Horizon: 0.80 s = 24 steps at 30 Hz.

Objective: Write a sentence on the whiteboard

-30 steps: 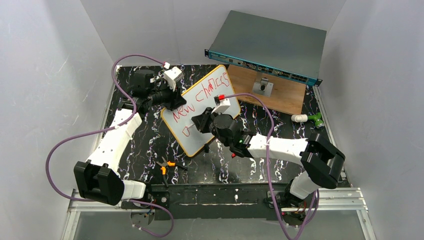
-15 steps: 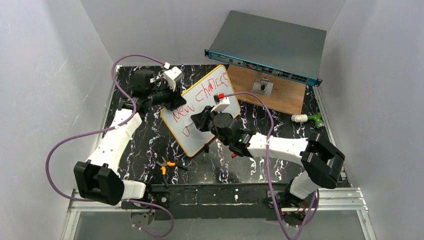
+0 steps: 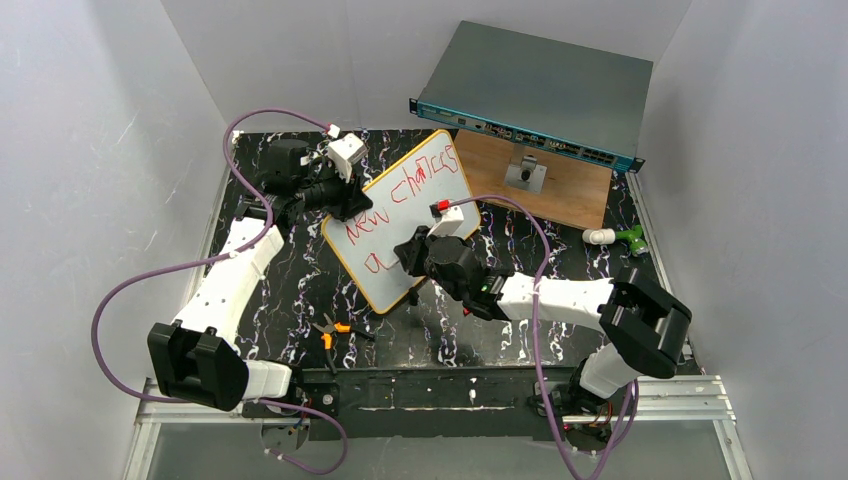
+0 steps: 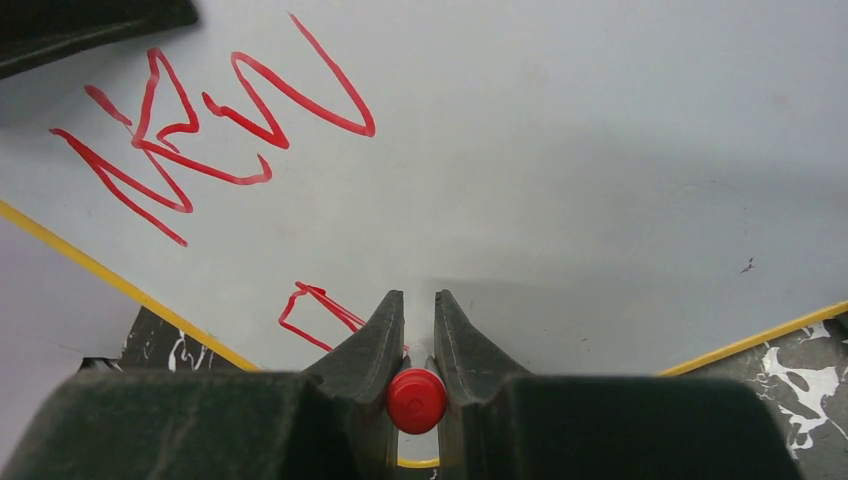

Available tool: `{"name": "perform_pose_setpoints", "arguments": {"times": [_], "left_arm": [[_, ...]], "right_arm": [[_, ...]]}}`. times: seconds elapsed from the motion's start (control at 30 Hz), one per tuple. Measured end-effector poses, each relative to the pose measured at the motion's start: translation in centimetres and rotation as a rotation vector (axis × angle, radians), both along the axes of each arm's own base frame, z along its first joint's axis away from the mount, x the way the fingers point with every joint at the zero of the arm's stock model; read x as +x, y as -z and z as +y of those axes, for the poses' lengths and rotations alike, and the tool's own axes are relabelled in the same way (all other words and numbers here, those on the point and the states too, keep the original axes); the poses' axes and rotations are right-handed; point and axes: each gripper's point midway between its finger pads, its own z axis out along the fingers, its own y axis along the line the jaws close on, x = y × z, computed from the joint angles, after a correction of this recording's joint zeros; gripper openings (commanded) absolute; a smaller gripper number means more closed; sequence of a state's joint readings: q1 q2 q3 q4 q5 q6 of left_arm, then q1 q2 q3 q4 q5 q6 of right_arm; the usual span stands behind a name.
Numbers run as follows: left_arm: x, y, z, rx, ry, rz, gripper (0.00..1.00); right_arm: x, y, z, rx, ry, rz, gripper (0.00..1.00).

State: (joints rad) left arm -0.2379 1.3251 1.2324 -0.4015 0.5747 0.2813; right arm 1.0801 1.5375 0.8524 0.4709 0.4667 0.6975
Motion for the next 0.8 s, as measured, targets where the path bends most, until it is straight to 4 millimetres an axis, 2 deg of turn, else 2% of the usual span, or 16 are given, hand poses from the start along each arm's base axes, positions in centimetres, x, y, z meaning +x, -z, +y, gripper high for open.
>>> {"name": "perform_pose_setpoints", "arguments": {"times": [0.3, 0.4, 0.63, 0.8], "left_arm": [[0.0, 0.0, 0.0, 0.002, 0.002, -0.001, 0.0], [0.0, 0.0, 0.0, 0.004, 0.003, -0.002, 0.0], [0.0, 0.0, 0.0, 0.004, 0.004, -0.002, 0.0], [0.0, 0.0, 0.0, 0.006, 0.005, -0.004, 0.0]], "right_arm": [[0.3, -0.7, -0.6, -0.041, -0.009, -0.05, 0.01], [0.3, -2.1, -0.9, -0.031, -0.013, -0.08, 0.01], [0.0, -6.7, -2.0, 0.032, -0.01, -0.157, 0.01], [0.2, -6.9, -2.4, 0.01, -0.009, -0.181, 0.01]]}}
